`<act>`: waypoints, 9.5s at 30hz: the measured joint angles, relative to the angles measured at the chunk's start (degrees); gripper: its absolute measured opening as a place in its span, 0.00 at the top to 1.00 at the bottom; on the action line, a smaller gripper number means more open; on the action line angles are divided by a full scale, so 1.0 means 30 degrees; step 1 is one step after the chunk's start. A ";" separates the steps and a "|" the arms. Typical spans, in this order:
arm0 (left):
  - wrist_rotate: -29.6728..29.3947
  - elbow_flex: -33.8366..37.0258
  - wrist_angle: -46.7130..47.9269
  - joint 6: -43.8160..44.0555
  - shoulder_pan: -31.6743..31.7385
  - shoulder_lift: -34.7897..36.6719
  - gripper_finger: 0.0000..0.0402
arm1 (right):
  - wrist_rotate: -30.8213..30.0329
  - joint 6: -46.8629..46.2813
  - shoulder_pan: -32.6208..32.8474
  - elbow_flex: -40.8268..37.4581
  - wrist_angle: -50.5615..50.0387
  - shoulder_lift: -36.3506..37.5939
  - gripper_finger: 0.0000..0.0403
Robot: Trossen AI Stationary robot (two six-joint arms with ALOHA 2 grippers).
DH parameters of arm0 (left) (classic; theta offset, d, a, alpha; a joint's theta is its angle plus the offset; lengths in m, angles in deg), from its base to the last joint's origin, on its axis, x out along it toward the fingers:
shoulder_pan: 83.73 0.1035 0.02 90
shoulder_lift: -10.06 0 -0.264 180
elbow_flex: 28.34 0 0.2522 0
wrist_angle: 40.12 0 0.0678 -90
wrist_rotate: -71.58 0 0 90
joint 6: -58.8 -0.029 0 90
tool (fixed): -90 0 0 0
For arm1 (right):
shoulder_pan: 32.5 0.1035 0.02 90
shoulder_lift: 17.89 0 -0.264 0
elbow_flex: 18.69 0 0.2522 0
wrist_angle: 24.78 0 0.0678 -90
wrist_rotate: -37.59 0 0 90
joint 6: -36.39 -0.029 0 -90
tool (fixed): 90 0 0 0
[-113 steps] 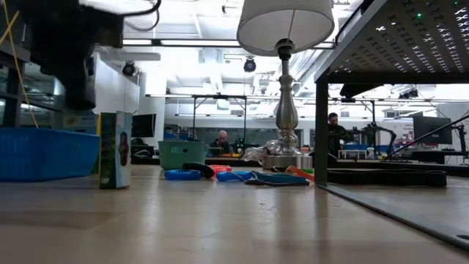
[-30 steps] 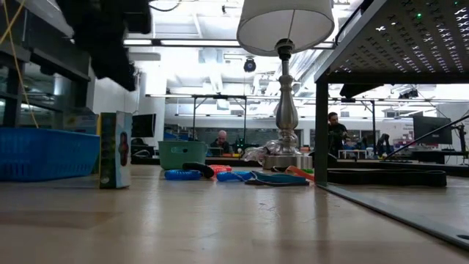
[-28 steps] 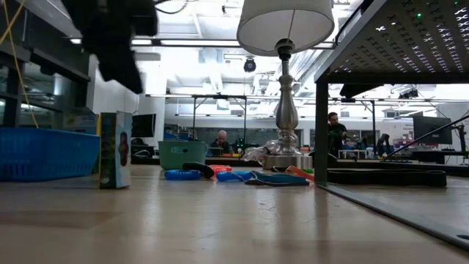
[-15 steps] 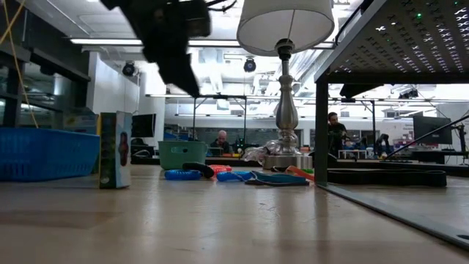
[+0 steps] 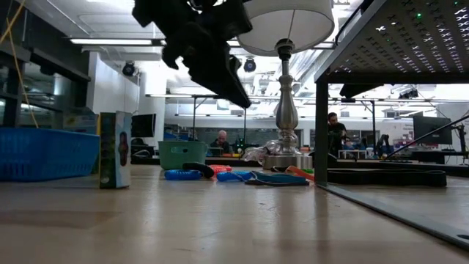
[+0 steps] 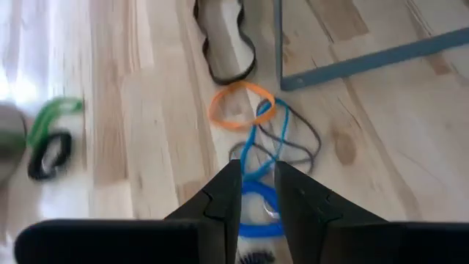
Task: Pick & Place Office Desk Supplies
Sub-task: Put the blue rubber bands into the top blue bin
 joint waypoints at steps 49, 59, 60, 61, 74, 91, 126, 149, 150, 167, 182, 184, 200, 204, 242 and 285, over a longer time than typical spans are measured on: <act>-0.0764 -0.0299 -0.2973 0.5549 -0.0285 -0.3160 0.80 | 0.0051 0.0007 0.0007 0.0000 0.0138 0.0007 0.74; 0.0936 -0.0306 -0.2714 1.0222 0.1135 -0.3240 0.80 | 0.0051 0.0003 0.0007 0.0000 0.0138 0.0004 0.74; 0.1422 -0.0306 -0.2628 1.0624 0.1365 -0.3268 0.80 | 0.0051 0.0007 0.0007 0.0000 0.0138 0.0000 0.74; 0.1904 -0.0306 -0.2558 1.0947 0.1559 -0.3272 0.80 | 0.0051 0.0000 0.0000 0.0000 0.0131 0.0007 0.74; 0.8110 -0.0366 -0.2617 1.2592 0.3248 -0.4348 0.80 | 0.0050 0.0000 0.0003 0.0000 0.0138 0.0004 0.74; 0.6135 -0.0423 -0.2458 1.2696 0.3301 -0.4552 0.80 | 0.0052 0.0007 0.0007 0.0000 0.0436 0.0001 0.74; 0.6259 -0.4146 0.2637 1.1749 0.3177 -0.6650 0.80 | 0.0051 0.0001 0.0000 0.0000 0.0692 0.0000 0.74; 0.6065 -0.4124 0.2343 1.1063 0.3079 -0.6650 0.80 | 0.0051 0.0000 0.0000 0.0000 0.0692 0.0004 0.74; 0.6205 -0.4124 0.2266 1.1058 0.3056 -0.6650 0.80 | 0.0056 0.0002 0.0005 0.0000 0.0692 0.0007 0.74; 0.5508 -0.4255 0.2256 1.0474 0.2958 -0.6650 0.80 | 0.0051 0.0000 0.0000 0.0000 0.0692 0.0000 0.74; 0.5356 -0.4284 0.2946 1.0585 0.2193 -0.6336 0.80 | 0.0058 0.0001 0.0007 0.0000 0.0691 0.0000 0.74; 0.4932 -0.4284 0.2986 1.0607 0.2022 -0.6192 0.80 | 0.0051 0.0006 0.0000 0.0000 0.0685 0.0001 0.74; 0.4339 -0.4284 0.3262 0.9888 0.1500 -0.5995 0.80 | 0.0054 0.0003 0.0007 -0.0007 0.0688 0.0007 0.74; 0.3639 -0.4284 0.3269 0.8104 0.1057 -0.5995 0.80 | 0.0055 0.0000 0.0000 -0.0007 0.0685 0.0007 0.74; 0.0729 -0.4277 0.2897 0.0390 -0.0175 -0.5995 0.80 | 0.0058 0.0000 0.0006 -0.0007 0.0692 0.0007 0.74; 0.0695 -0.4255 0.2409 -0.0173 -0.0172 -0.6614 0.99 | 0.0052 0.0002 0.0000 -0.0007 0.0692 0.0000 0.74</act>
